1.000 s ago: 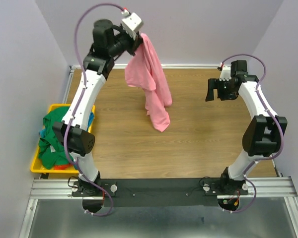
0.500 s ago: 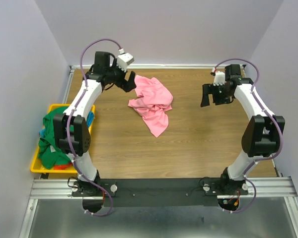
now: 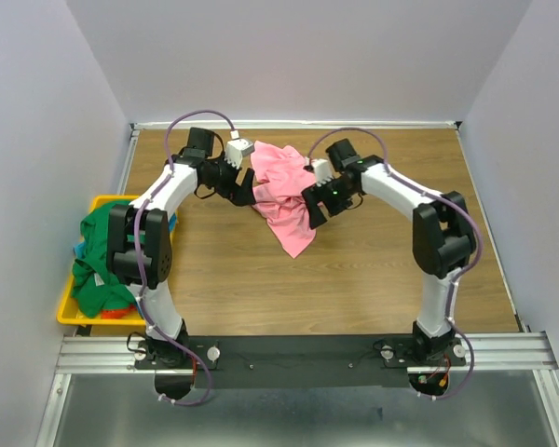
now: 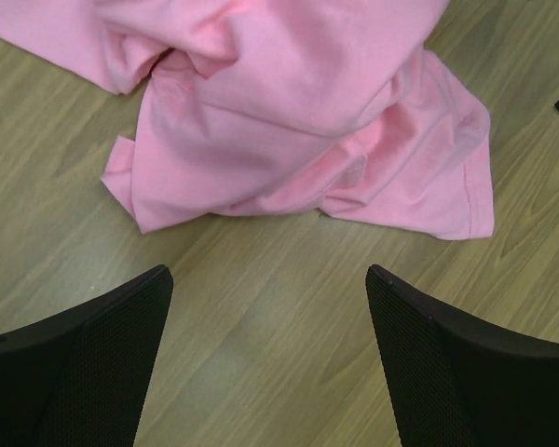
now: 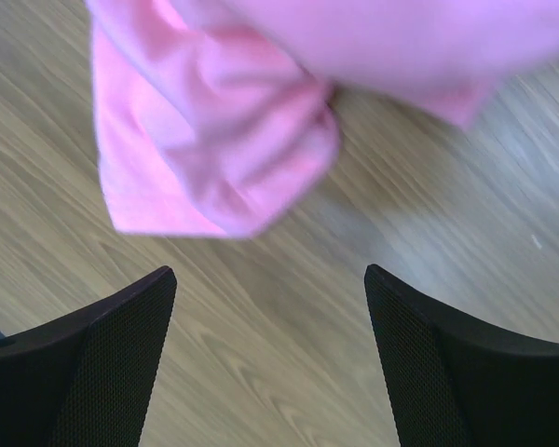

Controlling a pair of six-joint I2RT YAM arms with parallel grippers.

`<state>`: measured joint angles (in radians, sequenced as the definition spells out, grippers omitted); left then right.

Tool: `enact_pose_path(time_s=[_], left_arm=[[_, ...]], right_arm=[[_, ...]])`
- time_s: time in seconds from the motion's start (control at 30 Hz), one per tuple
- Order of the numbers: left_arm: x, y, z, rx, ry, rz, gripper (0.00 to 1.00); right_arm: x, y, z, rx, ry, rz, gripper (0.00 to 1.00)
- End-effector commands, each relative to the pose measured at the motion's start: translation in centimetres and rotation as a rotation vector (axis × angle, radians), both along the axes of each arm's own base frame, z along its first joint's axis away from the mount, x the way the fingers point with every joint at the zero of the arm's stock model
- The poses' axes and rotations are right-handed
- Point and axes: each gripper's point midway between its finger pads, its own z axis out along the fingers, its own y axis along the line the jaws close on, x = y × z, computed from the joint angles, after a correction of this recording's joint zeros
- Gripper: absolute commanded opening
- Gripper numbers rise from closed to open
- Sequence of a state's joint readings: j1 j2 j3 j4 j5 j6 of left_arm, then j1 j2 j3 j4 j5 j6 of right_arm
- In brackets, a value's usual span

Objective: Fold and stack the t-shirts
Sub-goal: Flatten out the tshirt

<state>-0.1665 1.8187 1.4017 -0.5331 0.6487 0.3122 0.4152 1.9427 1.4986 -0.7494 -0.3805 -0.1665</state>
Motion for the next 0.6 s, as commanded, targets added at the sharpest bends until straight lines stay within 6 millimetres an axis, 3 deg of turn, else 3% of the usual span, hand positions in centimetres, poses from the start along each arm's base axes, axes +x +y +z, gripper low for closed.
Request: enact_pose_path(time_s=[0.0, 0.13, 0.23, 0.3, 0.43, 0.5, 0.57], left_arm=[[-0.3, 0.4, -0.3, -0.054, 0.063, 0.028, 0.92], [0.1, 1.8, -0.5, -0.039, 0.068, 0.067, 0.92], [0.3, 2.2, -0.4, -0.026, 0.057, 0.078, 0.92], [0.4, 2.2, -0.4, -0.024, 0.055, 0.084, 0.92], [0.6, 2.2, -0.3, -0.029, 0.051, 0.092, 0.91], [0.5, 2.1, -0.4, -0.033, 0.058, 0.092, 0.90], [0.5, 1.6, -0.7, -0.038, 0.062, 0.079, 0.87]], right_arm=[[2.2, 4.1, -0.2, 0.017, -0.071, 0.030, 0.88], [1.7, 6.9, -2.7, -0.018, -0.042, 0.050, 0.88], [1.1, 8.1, -4.6, -0.069, -0.044, 0.064, 0.88], [1.2, 8.0, -5.6, -0.115, -0.056, 0.050, 0.83], [1.9, 6.1, -7.1, -0.232, -0.090, -0.003, 0.53], [1.8, 5.2, -6.5, -0.257, -0.112, -0.011, 0.42], [1.1, 3.3, -6.6, -0.289, -0.106, -0.007, 0.19]])
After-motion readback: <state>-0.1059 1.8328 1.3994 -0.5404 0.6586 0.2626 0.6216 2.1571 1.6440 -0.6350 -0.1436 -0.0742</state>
